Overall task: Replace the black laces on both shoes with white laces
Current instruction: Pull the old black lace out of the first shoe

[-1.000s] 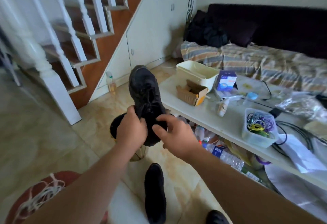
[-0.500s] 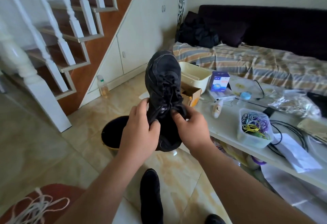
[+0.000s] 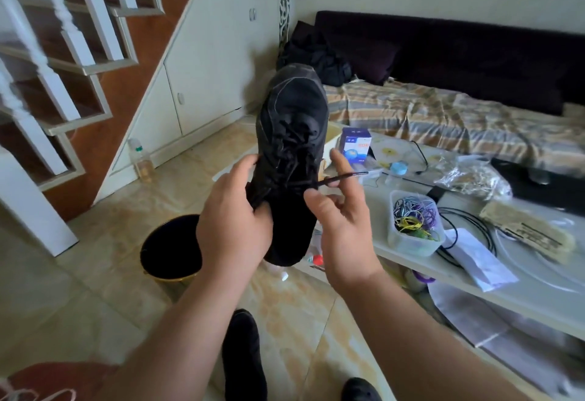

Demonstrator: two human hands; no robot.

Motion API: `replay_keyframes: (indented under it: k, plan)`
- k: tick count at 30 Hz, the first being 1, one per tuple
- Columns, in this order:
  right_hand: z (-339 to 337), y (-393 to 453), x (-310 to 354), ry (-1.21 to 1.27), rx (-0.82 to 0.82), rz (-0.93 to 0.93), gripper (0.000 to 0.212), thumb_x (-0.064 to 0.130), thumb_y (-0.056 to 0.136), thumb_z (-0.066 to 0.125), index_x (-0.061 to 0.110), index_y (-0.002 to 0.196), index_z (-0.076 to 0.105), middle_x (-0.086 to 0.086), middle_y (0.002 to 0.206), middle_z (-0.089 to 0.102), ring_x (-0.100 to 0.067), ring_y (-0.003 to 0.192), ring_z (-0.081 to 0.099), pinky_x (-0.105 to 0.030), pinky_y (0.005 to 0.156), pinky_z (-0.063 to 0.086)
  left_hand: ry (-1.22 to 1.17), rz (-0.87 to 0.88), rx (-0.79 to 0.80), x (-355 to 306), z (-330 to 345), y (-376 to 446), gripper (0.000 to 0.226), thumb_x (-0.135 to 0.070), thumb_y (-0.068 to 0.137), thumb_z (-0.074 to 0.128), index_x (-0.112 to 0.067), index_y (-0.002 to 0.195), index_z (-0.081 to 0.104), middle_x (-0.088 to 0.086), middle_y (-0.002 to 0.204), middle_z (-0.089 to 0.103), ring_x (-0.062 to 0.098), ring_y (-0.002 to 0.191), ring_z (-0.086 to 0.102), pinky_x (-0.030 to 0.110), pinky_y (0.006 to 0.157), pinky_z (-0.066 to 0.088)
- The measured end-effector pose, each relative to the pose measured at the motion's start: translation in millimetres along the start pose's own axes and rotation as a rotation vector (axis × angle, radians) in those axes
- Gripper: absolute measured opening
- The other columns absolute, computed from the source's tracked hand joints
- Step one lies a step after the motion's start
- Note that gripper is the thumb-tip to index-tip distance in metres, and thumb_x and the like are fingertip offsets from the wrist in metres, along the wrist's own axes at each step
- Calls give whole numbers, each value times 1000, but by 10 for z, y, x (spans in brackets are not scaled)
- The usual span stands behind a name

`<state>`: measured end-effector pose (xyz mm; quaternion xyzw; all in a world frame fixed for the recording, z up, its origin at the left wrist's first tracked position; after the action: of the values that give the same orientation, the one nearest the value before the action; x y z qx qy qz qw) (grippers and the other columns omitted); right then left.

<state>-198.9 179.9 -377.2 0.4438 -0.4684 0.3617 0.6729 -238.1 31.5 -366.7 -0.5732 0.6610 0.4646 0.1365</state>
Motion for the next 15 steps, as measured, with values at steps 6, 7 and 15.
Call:
replay_keyframes:
  k: [6,7,15]
  plan:
    - [101,58,113,113,23,46,16,11,102,63,1,102,76,-8,105,77,-15,101,72,-21,85,55,131,-68,22,133,-28,-55,57,-23,95,62,-52,140,42,-10,120,62,23,102,64,44,71,56]
    - [107,67,81,81,28,47,19,14,103,61,4,98,76,0,91,75,-10,88,69,-18,78,53,135,-104,37,184,-43,-68,56,-23,96,61,-53,139,42,-11,116,62,23,99,63,43,69,55]
    - [-524,388,-98,335,-367,353,27,36,106,56,16,94,70,5,69,64,-11,67,52,-24,65,44,123,-291,69,563,-307,19,55,-16,97,59,-54,134,44,-12,95,63,21,82,65,49,68,60]
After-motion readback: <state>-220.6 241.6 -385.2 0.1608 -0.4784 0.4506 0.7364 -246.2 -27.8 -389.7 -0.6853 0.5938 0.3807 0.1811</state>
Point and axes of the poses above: each hand's wrist, its own y-axis towards the middle knuckle, its own z-axis out of the palm, x = y × z, the point moved 3 cm from there along y, towards the middle knuckle
